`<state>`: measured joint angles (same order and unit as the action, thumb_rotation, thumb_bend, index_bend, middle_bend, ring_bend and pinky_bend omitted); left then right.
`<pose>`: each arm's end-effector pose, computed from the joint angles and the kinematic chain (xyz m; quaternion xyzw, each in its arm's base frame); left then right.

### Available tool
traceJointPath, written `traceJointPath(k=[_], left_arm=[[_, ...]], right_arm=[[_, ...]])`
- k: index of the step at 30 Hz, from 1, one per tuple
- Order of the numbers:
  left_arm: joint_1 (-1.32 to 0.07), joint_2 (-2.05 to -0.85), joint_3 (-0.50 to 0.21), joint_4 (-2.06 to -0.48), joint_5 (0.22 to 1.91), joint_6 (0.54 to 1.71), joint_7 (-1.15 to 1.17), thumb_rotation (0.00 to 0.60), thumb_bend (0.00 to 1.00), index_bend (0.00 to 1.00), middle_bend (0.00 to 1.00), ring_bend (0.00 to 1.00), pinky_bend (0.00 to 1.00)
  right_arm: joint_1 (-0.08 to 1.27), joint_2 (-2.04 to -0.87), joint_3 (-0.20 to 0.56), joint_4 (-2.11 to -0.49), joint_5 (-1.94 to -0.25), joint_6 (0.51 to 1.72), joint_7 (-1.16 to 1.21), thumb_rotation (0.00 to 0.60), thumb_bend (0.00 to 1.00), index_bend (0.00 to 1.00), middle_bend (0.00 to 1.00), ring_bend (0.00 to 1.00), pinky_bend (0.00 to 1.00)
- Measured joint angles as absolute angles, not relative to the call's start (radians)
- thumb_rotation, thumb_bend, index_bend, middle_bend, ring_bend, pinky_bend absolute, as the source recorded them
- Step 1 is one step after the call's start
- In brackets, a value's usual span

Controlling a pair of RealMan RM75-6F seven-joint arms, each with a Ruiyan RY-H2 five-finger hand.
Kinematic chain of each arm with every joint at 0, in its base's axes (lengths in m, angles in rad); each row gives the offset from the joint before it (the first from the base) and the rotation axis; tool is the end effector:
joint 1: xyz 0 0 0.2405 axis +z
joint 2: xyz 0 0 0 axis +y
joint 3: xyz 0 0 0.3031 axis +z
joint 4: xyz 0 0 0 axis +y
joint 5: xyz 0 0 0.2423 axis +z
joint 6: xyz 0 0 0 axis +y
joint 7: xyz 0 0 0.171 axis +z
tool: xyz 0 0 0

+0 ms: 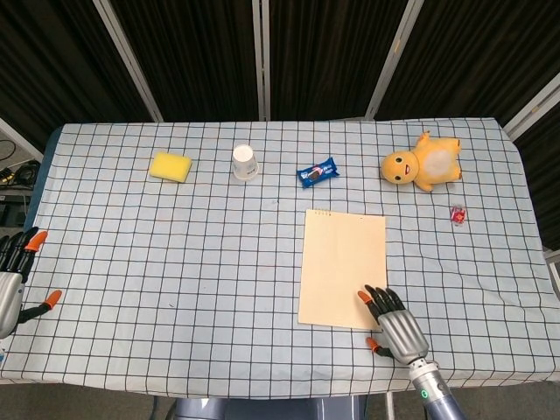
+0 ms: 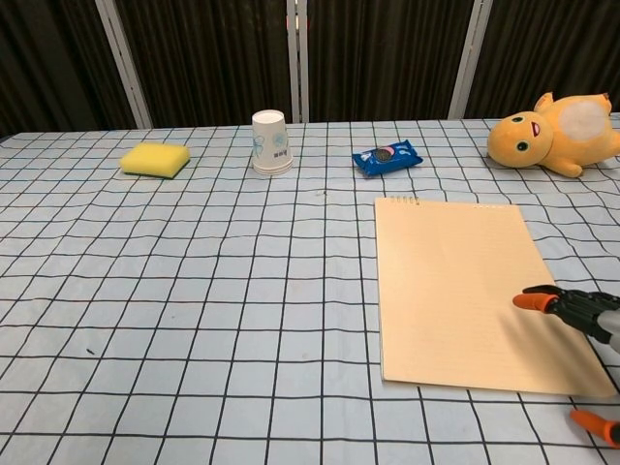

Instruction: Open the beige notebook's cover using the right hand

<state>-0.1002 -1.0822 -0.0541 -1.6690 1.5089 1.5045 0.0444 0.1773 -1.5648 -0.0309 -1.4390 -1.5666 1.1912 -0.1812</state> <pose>-0.3492 0.2198 0.1607 -0.6005 -0.3668 -0.3962 0.5899 -0.3140 -0.2080 -0.0651 0.7072 -0.4443 0.3452 0.4282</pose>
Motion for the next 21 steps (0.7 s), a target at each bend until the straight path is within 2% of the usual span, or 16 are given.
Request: traceJointPath(k=[3,21], left_arm=[[-0.1,-1.082,-0.055,-1.669,1.509,1.506,0.043,0.6,0.24,0.0,0.0,0.0,0.0],[-0.102,-1.087,-0.05,-1.669,1.516,1.503,0.048,0.6,0.24,0.0,0.0,0.0,0.0]], right_arm=[[0.181,-1.585,-0.027,-1.413,-1.559,1.189,-0.181,0.6,0.32,0.0,0.0,0.0,0.0],[0.194,-1.623,-0.019,-1.35,-1.531,1.201,-0.148,0.6,0.37,0.0,0.0,0.0,0.0]])
